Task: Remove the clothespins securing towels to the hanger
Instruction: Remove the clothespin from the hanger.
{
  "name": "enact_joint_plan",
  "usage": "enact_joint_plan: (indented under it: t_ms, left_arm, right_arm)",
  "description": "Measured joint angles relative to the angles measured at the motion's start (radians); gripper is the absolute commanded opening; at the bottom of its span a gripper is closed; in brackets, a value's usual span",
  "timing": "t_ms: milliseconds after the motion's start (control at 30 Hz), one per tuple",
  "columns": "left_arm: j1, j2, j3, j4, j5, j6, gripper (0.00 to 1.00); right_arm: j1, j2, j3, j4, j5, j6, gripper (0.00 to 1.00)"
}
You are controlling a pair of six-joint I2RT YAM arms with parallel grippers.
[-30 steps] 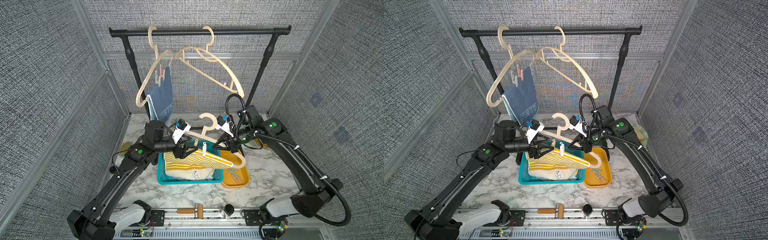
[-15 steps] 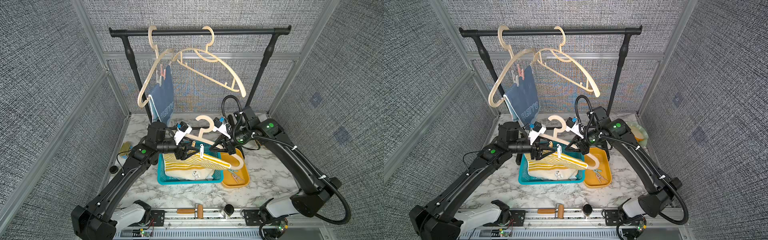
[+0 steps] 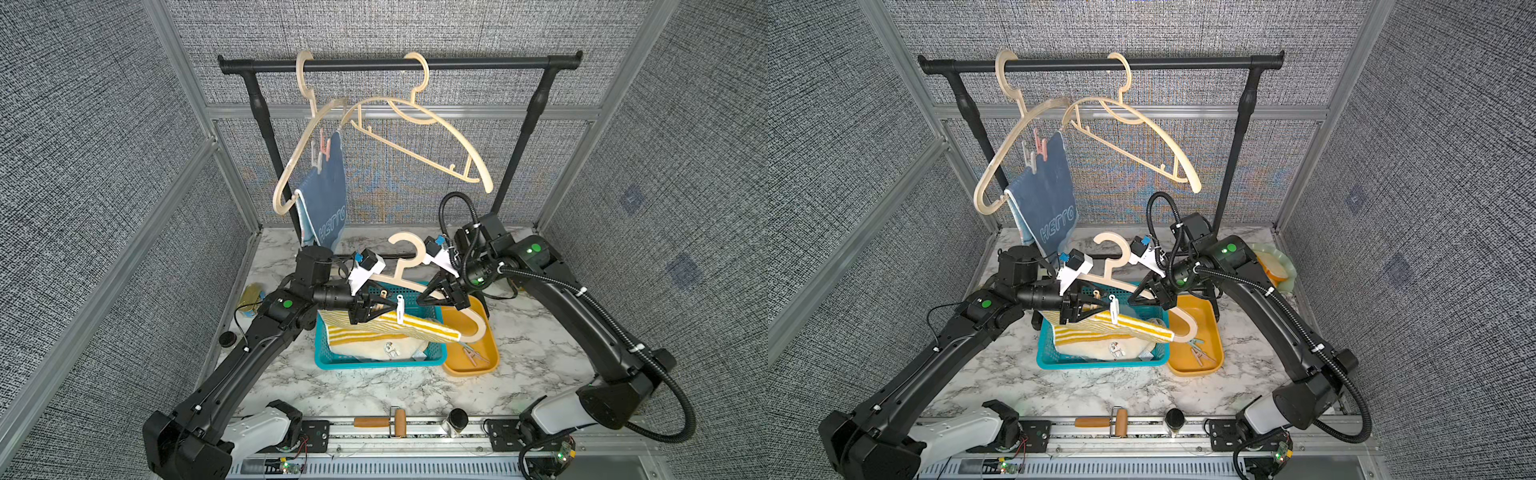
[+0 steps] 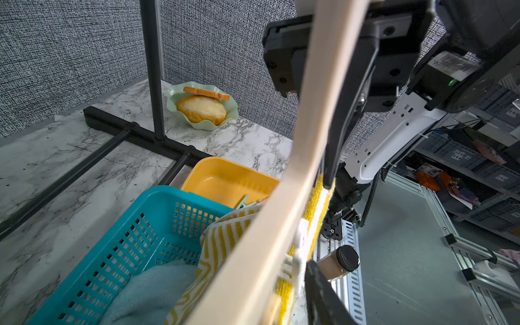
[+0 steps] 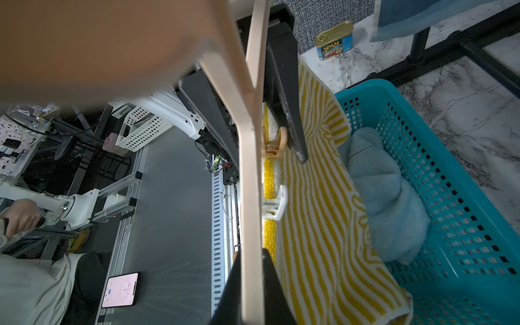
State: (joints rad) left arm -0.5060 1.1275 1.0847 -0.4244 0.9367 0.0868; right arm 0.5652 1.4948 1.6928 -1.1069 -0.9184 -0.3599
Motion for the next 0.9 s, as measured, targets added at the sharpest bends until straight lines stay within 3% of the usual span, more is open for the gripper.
enact_joint_plan:
  t_ms: [700,900]
  left_arm:
    - [0.000,-0.048,0.024,-0.124,0.042,0.040,0.22]
    - [0.000,-0.056,0.024,-0.130,0.043,0.033,0.02]
  right_arm:
    - [0.000,0.014,-0.014,-0.006,-0.039,-0.021,0.00]
    - [0.002,0.024,-0.016,-0.001,-0.045,-0.021,0.00]
